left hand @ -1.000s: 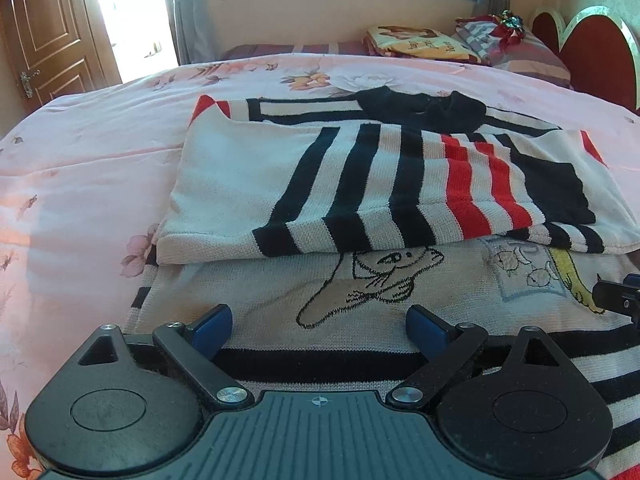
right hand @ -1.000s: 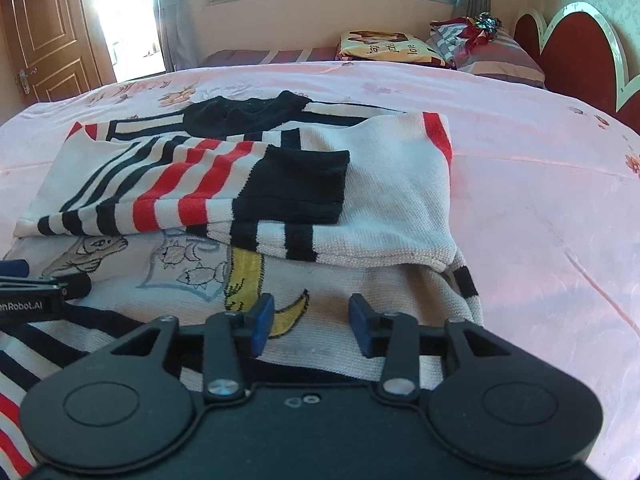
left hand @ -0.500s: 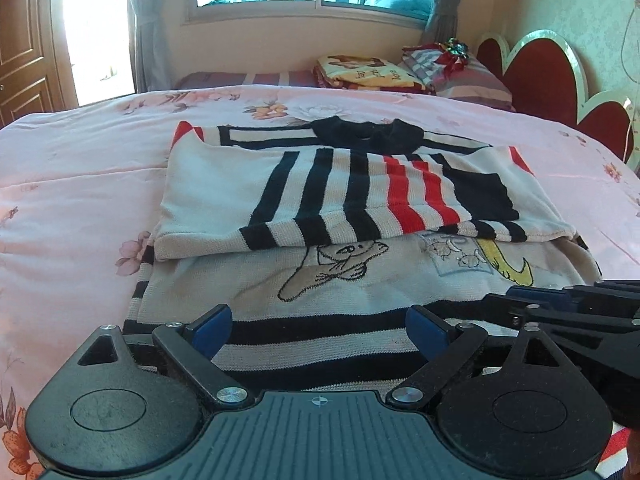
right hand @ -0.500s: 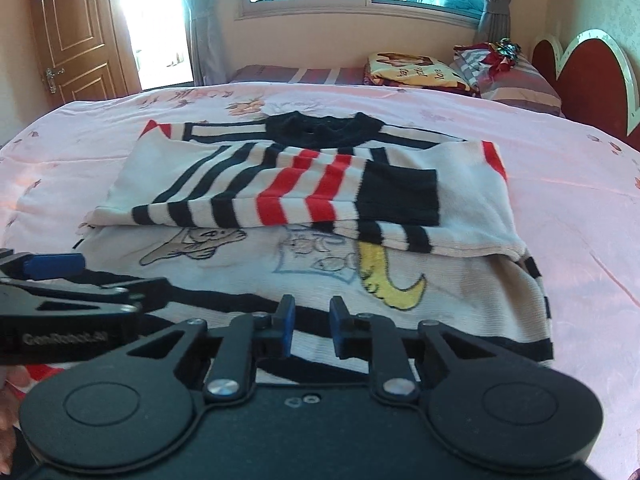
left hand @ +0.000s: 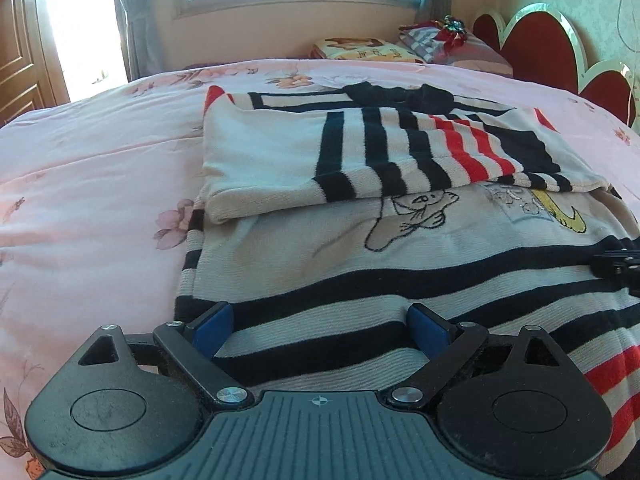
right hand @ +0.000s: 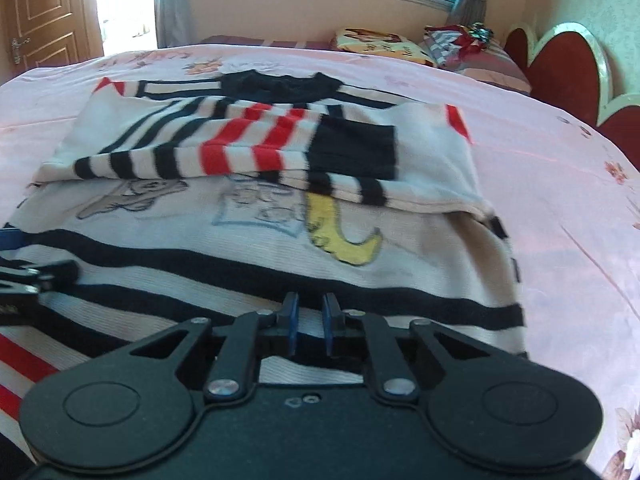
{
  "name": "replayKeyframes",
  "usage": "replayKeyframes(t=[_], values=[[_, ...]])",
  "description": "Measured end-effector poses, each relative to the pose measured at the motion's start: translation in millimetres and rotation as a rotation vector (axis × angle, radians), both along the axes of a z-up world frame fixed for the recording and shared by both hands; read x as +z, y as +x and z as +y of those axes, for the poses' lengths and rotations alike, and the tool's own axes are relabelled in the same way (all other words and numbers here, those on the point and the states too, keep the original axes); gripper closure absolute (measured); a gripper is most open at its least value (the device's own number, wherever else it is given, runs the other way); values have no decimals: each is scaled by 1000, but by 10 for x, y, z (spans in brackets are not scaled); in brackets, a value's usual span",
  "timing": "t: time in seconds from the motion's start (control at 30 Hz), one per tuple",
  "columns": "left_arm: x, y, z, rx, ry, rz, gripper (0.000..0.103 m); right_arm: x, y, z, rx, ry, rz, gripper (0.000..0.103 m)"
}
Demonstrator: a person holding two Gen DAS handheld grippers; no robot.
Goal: Fold small clothes
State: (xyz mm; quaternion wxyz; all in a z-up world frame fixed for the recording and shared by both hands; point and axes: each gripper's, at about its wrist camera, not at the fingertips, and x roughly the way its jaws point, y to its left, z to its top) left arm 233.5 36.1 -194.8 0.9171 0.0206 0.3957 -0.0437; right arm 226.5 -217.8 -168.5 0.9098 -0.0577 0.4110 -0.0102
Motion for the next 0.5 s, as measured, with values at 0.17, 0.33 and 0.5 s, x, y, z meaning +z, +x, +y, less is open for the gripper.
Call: replayKeyframes(t=[0.17,0.33,0.5], values=[[7,-23,2,10,13,0,9,-4,-94,-287,-41,-37,-15,92],[94,-68,21,37,23,26,9,13,-89,-264,-63,-36,-11,90],[258,-142,-65,50,-45,8,9,203,-167,43,26,26,-32,78]])
